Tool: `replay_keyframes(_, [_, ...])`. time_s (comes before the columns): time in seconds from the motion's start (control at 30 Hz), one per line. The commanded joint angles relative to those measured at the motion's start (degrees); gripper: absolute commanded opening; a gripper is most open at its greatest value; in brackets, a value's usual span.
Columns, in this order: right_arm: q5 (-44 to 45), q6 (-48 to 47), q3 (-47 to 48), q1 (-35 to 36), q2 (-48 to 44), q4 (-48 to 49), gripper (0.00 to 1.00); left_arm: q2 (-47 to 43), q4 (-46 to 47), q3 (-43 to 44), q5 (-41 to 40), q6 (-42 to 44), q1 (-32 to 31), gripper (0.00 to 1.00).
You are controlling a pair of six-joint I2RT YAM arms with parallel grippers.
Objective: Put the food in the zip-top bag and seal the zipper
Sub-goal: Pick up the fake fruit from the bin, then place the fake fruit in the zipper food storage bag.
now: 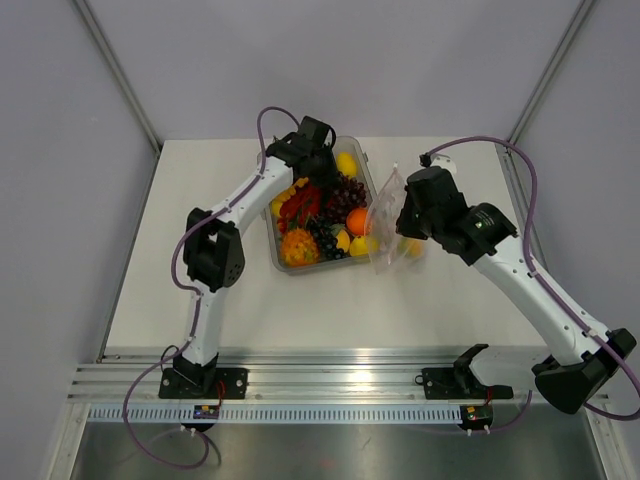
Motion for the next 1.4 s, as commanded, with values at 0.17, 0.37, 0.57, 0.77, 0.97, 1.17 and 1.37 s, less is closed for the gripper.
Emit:
replay_keyframes(0.17, [-1.1,1.04,-2.38,-0.31,0.62,2.79,0.0,-12.53,2.03,-2.38,-1.76,4.06,-0.37,0.03])
replay_keyframes(0.37, [-1.45,1.31,-3.17,-0.31,3.26,3.76,0.0,-19.56,0.63,-3.96,-2.9,8.02,-1.07,0.0])
replay_keyframes(0.57, [-0.66,1.05,-2.38,-0.22,6.86,5.52,0.0,-26.33,-2.71,-4.05,-3.96,11.89,-1.77,0.0])
replay_keyframes(0.77, [-1.89,0.08,0.96,-0.31,11.51,6.66,0.0,-30.46,-6.22,-5.01,-3.52,15.23,-3.44,0.0])
replay_keyframes(0.97, [-4.17,0.43,3.6,-0.22,13.9,8.5,0.0,-32.93,-4.56,-9.85,-2.04,15.06,-6.43,0.0])
replay_keyframes(1.17, [-5.06,1.13,3.25,-0.22,14.07,9.65,0.0,-34.86,-1.57,-12.84,5.7,12.51,-6.43,0.0])
replay_keyframes(1.37, [-5.76,2.45,0.17,-0.57,12.67,11.49,0.0,-37.24,1.06,-13.1,14.05,9.96,-6.34,0.0])
